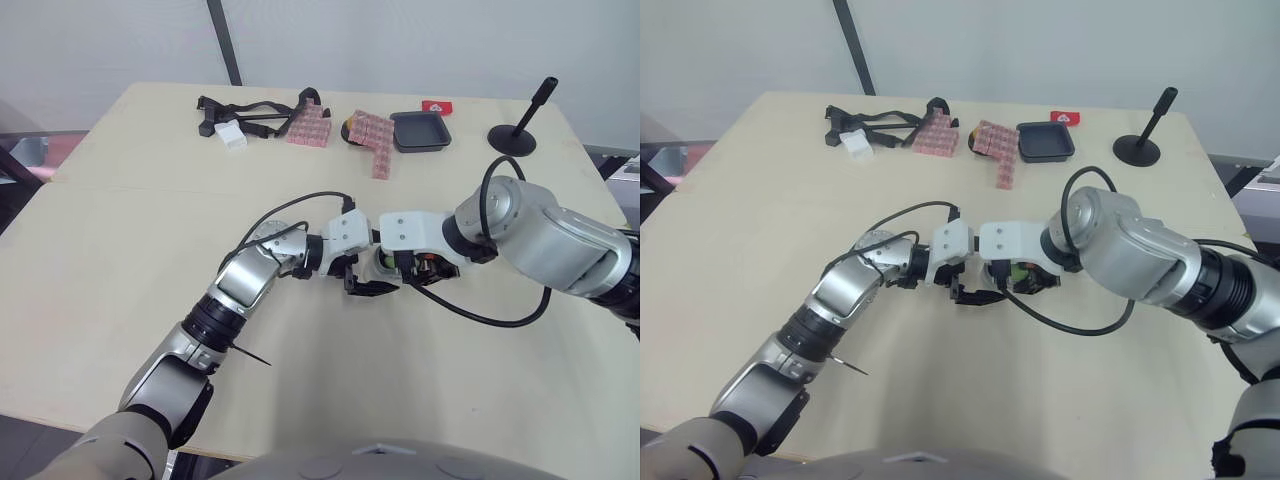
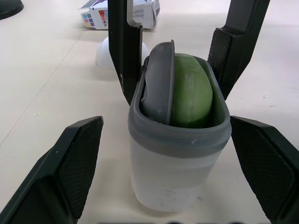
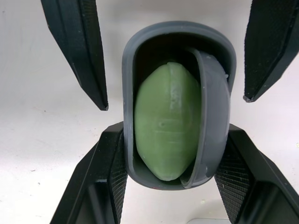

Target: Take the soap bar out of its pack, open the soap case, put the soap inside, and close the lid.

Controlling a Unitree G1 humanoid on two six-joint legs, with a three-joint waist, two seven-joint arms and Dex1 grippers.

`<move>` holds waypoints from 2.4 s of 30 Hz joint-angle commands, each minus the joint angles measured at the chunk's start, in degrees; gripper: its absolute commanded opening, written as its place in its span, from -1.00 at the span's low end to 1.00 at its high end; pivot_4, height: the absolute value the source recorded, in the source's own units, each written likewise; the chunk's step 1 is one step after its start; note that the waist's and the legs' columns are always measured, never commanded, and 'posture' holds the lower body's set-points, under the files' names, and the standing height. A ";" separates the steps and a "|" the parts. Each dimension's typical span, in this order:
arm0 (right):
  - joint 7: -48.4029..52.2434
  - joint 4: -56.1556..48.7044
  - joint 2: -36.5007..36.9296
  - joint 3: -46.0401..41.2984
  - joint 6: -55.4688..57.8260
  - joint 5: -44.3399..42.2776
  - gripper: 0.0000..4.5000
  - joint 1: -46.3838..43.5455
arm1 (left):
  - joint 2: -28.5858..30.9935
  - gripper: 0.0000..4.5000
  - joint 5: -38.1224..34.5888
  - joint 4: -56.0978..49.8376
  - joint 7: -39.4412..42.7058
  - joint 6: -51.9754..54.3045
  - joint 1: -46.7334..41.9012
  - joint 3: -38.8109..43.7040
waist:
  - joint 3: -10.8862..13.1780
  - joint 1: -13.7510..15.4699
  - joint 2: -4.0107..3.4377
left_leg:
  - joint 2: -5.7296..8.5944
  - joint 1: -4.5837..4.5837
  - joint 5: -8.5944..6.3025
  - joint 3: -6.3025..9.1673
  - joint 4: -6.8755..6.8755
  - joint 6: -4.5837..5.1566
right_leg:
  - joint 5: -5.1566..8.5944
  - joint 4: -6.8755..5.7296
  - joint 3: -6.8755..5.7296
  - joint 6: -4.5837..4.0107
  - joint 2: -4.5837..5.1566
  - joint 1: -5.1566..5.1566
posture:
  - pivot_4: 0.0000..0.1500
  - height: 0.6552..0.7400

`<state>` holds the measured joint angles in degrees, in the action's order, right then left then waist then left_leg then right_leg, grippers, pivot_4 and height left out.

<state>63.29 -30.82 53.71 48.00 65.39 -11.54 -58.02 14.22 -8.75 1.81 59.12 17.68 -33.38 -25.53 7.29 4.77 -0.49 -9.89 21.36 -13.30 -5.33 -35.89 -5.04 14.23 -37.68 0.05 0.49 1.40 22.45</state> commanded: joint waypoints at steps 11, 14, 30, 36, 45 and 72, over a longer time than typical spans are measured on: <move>0.34 -1.47 0.17 -1.56 0.73 0.70 -0.09 -0.19 | -0.78 0.32 1.08 0.55 0.47 -1.75 -0.93 -0.49 | 0.00 -0.01 0.00 | 0.00 -0.01 0.00 0.00 -0.04 0.01 | 0.00 -0.08 0.08 0.00 -0.02 0.00 | 1.00 0.94; 0.35 -1.44 0.15 -1.59 0.76 0.69 -0.09 -0.22 | -0.60 -0.09 1.46 0.78 0.84 -2.10 -0.88 -0.46 | -0.01 0.05 -0.01 | 0.00 -0.01 0.01 0.00 -0.05 0.01 | 0.00 -0.10 0.10 0.00 -0.02 0.00 | 1.00 0.94; 0.59 -0.57 -0.59 -2.07 0.05 0.77 -0.09 -0.16 | -1.22 -0.15 1.92 1.48 0.90 -3.08 -0.98 0.03 | -0.01 0.04 -0.01 | 0.00 -0.02 0.01 0.00 -0.09 0.01 | 0.00 -0.18 0.18 0.00 -0.03 0.00 | 1.00 0.94; 0.46 -0.38 -1.19 -3.26 0.57 -0.22 0.13 0.63 | -1.04 -0.15 1.75 2.02 1.18 -3.77 -1.26 0.40 | -0.01 -0.01 -0.01 | 0.00 -0.03 0.01 0.00 -0.13 0.02 | 0.00 -0.22 0.21 0.00 -0.04 0.00 | 1.00 0.94; -0.54 1.42 -2.84 -11.92 -1.45 -3.51 0.98 7.71 | 0.38 -0.15 -0.61 2.34 3.78 -5.51 -0.31 2.52 | -0.01 0.04 -0.01 | -0.01 -0.02 0.01 -0.01 -0.19 0.02 | 0.00 -0.27 0.24 -0.01 -0.03 0.01 | 1.00 0.94; -3.32 9.91 -22.50 -50.54 -54.57 -14.98 0.98 65.44 | 5.07 -0.15 -9.46 -0.27 9.09 -20.43 15.96 11.25 | -0.08 -0.72 -0.03 | -0.35 0.04 0.03 -0.11 -0.25 0.14 | 0.03 0.00 0.14 -0.04 0.03 0.10 | 1.00 0.94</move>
<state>59.21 -20.58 31.13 -0.80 13.57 -26.06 6.84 19.07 -17.23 4.03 67.71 -1.75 -17.66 -14.40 7.22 4.04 -0.51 -10.24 21.40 -13.26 -5.44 -36.14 -4.89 14.25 -37.68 0.19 0.44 1.44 22.54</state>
